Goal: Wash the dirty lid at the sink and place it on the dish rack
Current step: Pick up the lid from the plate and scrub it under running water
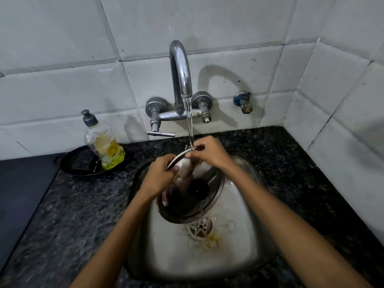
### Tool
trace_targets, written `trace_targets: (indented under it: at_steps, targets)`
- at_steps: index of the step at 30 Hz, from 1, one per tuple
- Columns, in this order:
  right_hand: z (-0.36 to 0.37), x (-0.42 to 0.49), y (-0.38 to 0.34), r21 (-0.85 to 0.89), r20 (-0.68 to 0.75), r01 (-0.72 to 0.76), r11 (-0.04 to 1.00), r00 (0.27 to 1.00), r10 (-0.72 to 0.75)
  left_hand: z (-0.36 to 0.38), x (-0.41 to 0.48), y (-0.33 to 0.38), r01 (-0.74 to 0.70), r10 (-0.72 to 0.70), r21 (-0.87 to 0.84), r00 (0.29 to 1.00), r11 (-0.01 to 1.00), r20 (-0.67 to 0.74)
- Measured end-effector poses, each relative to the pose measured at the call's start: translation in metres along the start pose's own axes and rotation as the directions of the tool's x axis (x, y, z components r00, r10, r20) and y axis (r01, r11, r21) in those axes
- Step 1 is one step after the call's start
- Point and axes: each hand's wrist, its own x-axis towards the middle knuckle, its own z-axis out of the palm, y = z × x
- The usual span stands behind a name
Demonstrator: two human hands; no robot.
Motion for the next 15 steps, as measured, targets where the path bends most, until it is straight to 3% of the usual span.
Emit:
trace_targets:
  at_steps: [2, 7, 9, 12, 15]
  targets:
    - [0.006, 0.002, -0.015, -0.06, 0.043, 0.056, 0.997, 0.998, -0.054, 0.006, 0.003, 0.005, 0.016, -0.012, 0.048, 0.997, 0.999, -0.071]
    - [-0.011, 0.004, 0.025, -0.011, -0.054, -0.066, 0.998, 0.996, 0.066, 0.001, -0.016, -0.014, 0.057, -0.091, -0.223, 0.985, 0.973, -0.144]
    - [-0.007, 0.002, 0.022, 0.025, -0.053, -0.059, 0.998, 0.997, 0.06, -0.002, -0.017, -0.008, 0.01, -0.026, -0.197, 0.996, 0.98, -0.08]
    - [0.007, 0.002, -0.005, -0.035, 0.055, 0.04, 0.999, 0.998, -0.038, 0.005, -0.009, 0.008, -0.044, 0.044, -0.006, 0.999, 0.999, -0.029]
    - [0.005, 0.006, -0.003, -0.066, 0.052, 0.055, 0.996, 0.997, -0.051, 0.008, -0.012, 0.001, 0.018, -0.026, -0.096, 0.997, 0.995, -0.077]
